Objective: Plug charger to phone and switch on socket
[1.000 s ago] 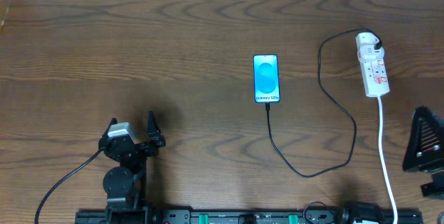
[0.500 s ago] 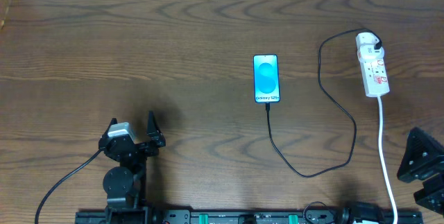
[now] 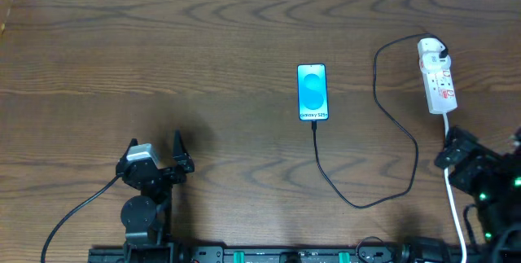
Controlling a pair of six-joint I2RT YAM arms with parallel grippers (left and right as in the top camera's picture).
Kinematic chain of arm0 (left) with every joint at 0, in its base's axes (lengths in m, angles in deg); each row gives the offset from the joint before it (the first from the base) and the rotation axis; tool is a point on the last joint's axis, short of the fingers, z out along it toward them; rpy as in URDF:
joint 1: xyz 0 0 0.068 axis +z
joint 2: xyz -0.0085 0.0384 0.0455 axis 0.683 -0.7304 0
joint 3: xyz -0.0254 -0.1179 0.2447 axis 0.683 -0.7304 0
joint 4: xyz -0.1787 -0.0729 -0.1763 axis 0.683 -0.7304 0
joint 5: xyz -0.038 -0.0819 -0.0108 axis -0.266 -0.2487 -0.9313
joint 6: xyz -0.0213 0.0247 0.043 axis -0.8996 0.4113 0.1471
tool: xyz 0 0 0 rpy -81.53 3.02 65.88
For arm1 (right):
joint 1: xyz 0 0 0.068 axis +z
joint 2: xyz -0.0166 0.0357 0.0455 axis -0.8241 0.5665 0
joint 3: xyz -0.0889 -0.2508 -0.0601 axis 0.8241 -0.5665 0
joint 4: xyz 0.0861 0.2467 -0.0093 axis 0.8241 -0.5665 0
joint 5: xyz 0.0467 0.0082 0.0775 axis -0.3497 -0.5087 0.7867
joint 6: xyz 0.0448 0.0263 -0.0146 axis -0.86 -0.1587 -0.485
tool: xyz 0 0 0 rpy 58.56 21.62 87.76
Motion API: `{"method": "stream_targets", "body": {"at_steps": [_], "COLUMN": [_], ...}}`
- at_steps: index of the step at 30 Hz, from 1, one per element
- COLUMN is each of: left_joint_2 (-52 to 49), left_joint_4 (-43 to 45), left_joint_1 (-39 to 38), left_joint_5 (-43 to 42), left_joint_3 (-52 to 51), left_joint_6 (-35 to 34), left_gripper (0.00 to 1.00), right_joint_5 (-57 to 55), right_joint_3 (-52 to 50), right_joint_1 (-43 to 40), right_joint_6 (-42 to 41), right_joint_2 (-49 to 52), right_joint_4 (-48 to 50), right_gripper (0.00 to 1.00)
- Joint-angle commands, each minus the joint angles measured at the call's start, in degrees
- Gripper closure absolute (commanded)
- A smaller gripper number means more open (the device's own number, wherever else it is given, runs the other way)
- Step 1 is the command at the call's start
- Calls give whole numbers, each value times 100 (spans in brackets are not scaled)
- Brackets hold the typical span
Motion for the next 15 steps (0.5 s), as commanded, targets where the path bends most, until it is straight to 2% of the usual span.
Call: {"method": "stream_targets", "body": {"at_steps": [1, 9, 15], "left_joint_2": [26, 26, 26], "left_joint_4": [-118, -118, -118], "left_joint_1": [13, 13, 13], "left_joint_5": [31, 31, 31], "left_joint_3": [-173, -173, -173], "left_joint_6": [98, 98, 98], "left_gripper": [7, 7, 7], "right_joint_5": [114, 555, 944], "right_joint_3": [-1296, -3309, -4411], "right_joint_1": [48, 48, 48], "right_joint_6": [85, 85, 90], "right_joint_2": [-741, -2033, -2610], "right_joint_4": [942, 3220, 4824], "right_gripper": [1, 1, 1]}}
